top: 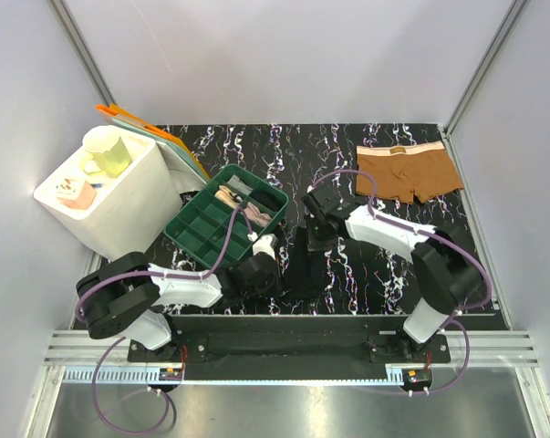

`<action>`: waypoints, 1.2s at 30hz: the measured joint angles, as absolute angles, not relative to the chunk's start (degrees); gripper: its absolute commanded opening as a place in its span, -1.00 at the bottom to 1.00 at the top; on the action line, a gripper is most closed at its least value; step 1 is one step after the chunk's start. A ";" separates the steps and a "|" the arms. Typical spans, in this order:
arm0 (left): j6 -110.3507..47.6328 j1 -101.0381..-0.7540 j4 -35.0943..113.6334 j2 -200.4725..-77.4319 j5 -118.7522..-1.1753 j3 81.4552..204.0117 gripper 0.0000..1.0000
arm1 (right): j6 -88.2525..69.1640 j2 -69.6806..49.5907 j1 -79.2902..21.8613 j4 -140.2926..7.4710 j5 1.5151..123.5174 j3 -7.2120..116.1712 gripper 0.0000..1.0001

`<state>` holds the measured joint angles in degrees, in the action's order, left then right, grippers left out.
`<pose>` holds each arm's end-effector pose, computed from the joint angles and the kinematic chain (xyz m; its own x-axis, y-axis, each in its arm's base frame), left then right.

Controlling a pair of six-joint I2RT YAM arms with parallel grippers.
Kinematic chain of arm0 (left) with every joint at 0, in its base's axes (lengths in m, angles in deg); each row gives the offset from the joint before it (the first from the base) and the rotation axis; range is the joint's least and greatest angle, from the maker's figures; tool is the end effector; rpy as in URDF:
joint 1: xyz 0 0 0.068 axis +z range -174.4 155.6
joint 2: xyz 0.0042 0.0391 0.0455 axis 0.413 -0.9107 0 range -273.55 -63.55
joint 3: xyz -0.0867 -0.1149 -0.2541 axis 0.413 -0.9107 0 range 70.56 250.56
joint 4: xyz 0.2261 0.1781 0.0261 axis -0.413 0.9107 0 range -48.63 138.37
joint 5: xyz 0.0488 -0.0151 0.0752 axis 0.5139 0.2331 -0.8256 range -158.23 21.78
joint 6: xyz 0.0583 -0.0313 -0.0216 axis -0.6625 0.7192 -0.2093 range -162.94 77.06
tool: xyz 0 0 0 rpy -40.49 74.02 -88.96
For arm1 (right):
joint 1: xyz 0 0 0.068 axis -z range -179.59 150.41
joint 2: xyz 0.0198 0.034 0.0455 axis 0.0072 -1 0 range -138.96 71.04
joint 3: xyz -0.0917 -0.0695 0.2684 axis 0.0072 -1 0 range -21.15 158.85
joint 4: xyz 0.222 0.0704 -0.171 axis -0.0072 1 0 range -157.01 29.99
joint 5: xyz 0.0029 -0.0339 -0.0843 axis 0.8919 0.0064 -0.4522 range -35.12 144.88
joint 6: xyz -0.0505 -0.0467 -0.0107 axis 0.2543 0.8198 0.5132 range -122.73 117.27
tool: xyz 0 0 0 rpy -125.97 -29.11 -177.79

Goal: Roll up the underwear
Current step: Fold the underwear at the center of the board.

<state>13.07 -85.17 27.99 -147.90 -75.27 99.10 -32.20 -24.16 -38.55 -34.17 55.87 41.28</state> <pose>0.1485 -0.2513 0.1150 -0.8656 -0.1380 -0.4813 0.1864 0.8033 -0.5656 0.2815 0.2287 0.1793 -0.9285 -0.1183 -0.3519 -0.2039 0.9546 0.2170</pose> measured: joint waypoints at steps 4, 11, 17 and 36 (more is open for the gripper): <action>12.94 -85.17 27.92 -147.55 -75.27 99.10 -1.00 | -32.84 -27.05 -39.62 -34.17 55.85 42.81 -1.00; 12.74 -85.17 27.96 -147.53 -75.25 99.10 -1.00 | -33.86 -29.43 -41.65 -34.23 55.85 46.22 -1.00; 12.50 -85.17 27.99 -147.53 -75.25 99.10 -1.00 | -34.08 -31.22 -42.00 -34.52 55.89 48.10 -1.00; 12.50 -85.17 29.25 -146.31 -75.30 99.10 -1.00 | -34.13 -35.81 -42.42 -35.06 56.70 49.02 0.04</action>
